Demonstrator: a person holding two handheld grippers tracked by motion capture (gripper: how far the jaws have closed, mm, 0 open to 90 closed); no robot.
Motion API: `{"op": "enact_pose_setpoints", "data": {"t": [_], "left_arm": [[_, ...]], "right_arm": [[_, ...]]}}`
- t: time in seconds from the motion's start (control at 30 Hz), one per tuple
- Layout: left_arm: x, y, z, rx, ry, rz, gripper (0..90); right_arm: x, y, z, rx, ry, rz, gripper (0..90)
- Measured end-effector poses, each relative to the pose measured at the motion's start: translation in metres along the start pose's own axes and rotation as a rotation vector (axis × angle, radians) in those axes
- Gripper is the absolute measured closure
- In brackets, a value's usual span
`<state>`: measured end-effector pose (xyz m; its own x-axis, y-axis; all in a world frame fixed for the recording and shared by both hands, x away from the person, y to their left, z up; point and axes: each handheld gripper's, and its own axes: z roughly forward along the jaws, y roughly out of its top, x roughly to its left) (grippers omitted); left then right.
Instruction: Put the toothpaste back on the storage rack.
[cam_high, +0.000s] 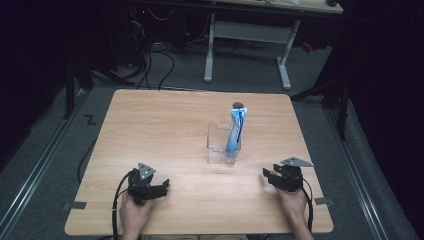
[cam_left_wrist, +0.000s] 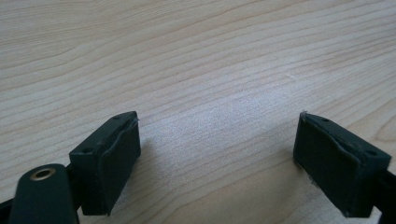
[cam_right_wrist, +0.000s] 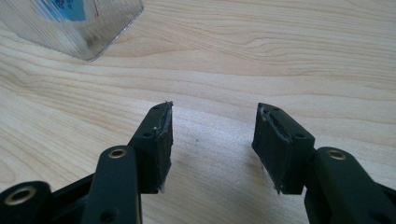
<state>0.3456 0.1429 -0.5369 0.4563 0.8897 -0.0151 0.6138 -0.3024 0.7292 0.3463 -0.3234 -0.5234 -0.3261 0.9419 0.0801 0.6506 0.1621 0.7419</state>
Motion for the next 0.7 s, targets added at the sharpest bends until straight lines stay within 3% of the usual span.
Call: {"op": "enact_pose_setpoints", "data": {"t": [0.3,0.7], "left_arm": [[0.0,0.0,0.0,0.0,0.0,0.0,14.9],[0.0,0.0,0.0,-0.001,-0.001,0.0,14.9]], "right_arm": [[0.008,-0.003,0.005,0.029,-0.031,-0.058,46.1],[0.013,-0.005,0.006,0.018,-0.058,-0.084,42.1]]}}
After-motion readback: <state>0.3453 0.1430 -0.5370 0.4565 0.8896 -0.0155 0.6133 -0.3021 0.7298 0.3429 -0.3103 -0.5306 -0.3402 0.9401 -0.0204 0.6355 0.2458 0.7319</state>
